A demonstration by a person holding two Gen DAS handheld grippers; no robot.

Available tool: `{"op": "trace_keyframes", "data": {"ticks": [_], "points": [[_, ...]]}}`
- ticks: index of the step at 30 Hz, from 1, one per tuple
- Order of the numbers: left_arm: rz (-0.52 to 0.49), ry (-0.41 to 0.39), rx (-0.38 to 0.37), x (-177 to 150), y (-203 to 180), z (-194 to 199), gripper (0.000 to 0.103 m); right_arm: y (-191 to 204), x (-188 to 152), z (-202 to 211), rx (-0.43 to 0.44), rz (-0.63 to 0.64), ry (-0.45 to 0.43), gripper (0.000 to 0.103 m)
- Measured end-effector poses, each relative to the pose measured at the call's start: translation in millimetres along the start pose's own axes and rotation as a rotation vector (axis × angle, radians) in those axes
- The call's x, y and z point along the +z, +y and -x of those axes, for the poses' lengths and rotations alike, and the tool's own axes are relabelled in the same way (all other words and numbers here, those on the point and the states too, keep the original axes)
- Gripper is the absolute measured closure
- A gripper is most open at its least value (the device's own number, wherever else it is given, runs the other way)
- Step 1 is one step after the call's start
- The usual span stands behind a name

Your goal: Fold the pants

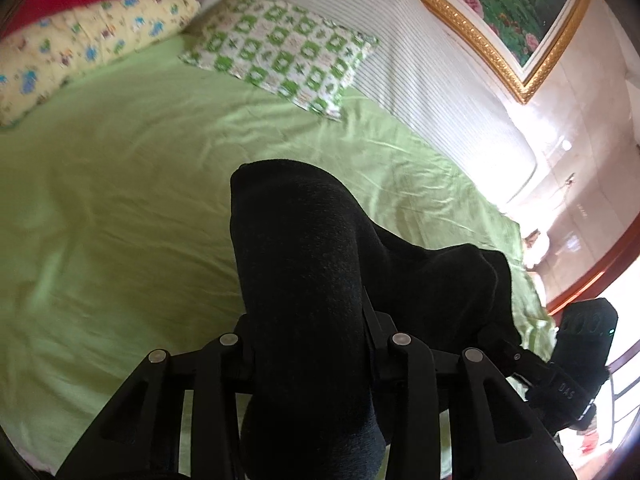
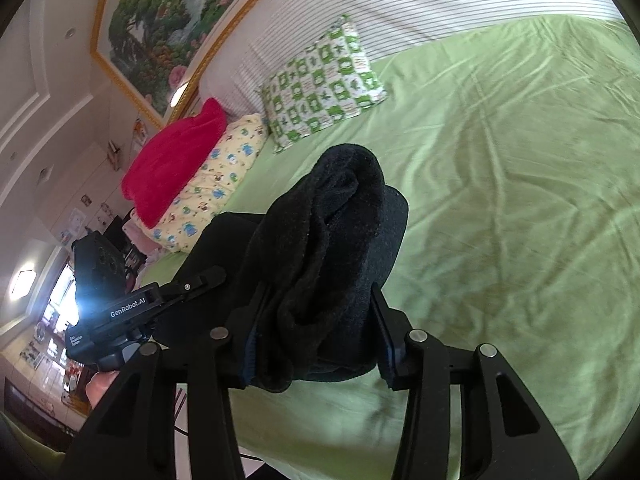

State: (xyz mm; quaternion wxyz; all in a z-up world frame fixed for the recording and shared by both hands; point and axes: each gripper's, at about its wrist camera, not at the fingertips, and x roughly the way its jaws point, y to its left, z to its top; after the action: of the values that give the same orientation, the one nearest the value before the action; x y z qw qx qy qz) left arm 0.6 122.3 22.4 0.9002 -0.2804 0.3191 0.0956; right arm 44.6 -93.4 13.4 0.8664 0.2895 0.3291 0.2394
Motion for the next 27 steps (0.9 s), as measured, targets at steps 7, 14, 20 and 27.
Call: {"op": "trace_keyframes", "data": {"ticks": [7, 14, 20, 27], "points": [[-0.057, -0.068, 0.114, 7.7, 7.0, 19.3, 0.068, 21.4, 9.3, -26.7, 0.048, 0.039, 0.017, 0.056], [-0.075, -0.11, 0.18, 18.7, 19.1, 30.1, 0.068, 37.1, 24.5, -51.9, 0.083, 0.07, 0.025, 0.056], [-0.077, -0.14, 0.224, 33.9, 26.9, 33.3, 0.068, 51.7, 39.0, -68.6, 0.097, 0.108, 0.025, 0.056], [-0.093, -0.151, 0.26, 49.3, 33.4, 23.3, 0.068, 60.5, 53.9, -89.5, 0.099, 0.14, 0.028, 0.056]]}}
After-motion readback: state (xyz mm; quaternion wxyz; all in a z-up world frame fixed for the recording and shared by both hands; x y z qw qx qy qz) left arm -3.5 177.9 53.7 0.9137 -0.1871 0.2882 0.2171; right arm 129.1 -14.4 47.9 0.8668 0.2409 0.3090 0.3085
